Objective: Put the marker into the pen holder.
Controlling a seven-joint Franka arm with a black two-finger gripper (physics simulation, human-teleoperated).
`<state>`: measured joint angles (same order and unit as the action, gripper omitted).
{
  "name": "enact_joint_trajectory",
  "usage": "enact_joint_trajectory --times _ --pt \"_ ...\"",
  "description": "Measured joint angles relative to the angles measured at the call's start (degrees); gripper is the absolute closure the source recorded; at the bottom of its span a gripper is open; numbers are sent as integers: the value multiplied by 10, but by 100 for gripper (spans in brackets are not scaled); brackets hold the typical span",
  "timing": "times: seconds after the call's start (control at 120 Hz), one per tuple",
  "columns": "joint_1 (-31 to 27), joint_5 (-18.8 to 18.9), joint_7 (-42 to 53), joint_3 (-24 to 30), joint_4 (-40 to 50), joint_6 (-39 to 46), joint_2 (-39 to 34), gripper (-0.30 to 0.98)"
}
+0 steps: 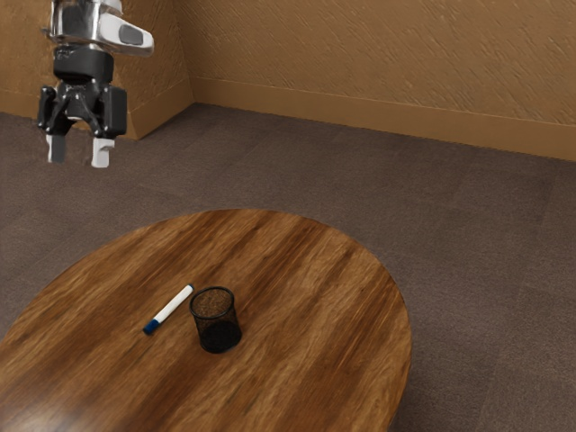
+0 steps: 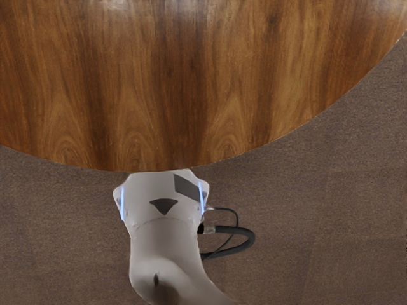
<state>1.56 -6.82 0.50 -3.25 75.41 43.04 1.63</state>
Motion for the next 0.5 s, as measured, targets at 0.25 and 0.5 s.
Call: enact_joint_trajectory --times 0.25,0.5 --pt "-105 21 -2 14 56 201 64 0" --pt "-129 72 -4 -19 453 491 -52 0"
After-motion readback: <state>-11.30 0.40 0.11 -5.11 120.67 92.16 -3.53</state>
